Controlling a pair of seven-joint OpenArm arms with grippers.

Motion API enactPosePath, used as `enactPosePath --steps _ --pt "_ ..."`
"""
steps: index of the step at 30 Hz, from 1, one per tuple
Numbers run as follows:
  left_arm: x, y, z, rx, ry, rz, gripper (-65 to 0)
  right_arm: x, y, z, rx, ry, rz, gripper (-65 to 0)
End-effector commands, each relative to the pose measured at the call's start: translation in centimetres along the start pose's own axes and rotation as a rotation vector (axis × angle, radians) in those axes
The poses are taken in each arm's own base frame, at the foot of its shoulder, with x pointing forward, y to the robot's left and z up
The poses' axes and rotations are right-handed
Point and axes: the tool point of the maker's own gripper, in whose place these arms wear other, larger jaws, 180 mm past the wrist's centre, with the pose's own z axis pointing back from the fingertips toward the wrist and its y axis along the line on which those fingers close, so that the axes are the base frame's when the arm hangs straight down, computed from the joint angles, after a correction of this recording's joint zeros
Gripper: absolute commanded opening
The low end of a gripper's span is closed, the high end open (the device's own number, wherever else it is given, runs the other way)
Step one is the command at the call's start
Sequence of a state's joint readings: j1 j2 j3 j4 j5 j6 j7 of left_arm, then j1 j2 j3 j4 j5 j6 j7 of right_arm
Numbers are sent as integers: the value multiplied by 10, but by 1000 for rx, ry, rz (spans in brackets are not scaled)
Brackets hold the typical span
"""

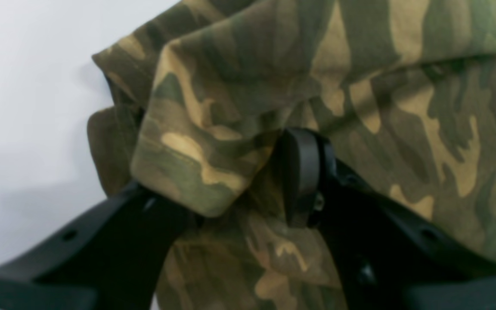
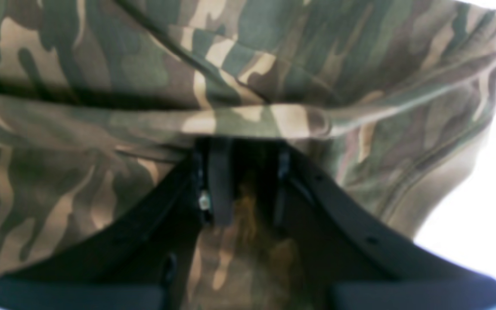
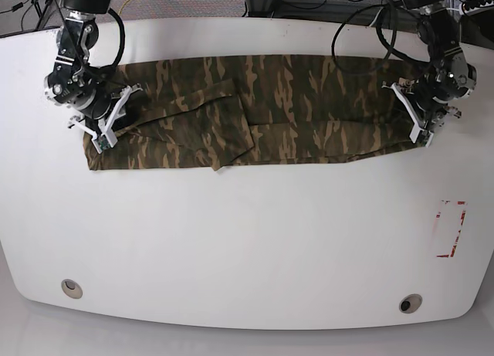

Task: Fold the T-shirt properly
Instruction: 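Pull the folded strip with both grippers away from the table edge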

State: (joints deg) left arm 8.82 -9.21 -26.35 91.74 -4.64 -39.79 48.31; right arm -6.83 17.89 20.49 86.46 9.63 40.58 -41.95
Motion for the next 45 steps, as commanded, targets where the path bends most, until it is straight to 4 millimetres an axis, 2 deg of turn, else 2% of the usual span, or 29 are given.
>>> enactPosePath --steps 1,5,10,14,15,18,21,27,30,34,37,45 --pt "3 0 -4 1 18 6 -408 0 -22 1 -56 51 27 -533" --pt "11 1 -11 -10 19 24 -408 11 -33 2 -73 36 31 -533" --pt "28 7 -8 8 2 18 -400 20 -38 6 -87 18 49 -533" --pt "37 13 2 36 -7 -2 -296 28 -37 9 -93 2 63 -533" --pt "43 13 6 40 -21 -7 -257 28 -36 9 -93 3 64 -533" --pt "60 12 19 36 -82 -3 -194 23 -37 9 -94 29 63 -533" --pt "66 18 31 30 -124 37 -193 22 -36 9 -94 35 62 -534" --pt "79 44 53 18 -203 123 -192 20 -35 9 -92 40 61 -534" --pt "70 57 53 22 -197 180 -192 20 -35 9 -91 41 60 -534" --pt "45 68 40 1 -152 281 -192 20 -36 9 -93 41 60 -534" --pt "38 81 37 3 -133 311 -192 20 -36 9 -93 41 60 -534" --pt "19 69 16 -85 -94 396 -192 20 -35 9 -90 39 57 -534"
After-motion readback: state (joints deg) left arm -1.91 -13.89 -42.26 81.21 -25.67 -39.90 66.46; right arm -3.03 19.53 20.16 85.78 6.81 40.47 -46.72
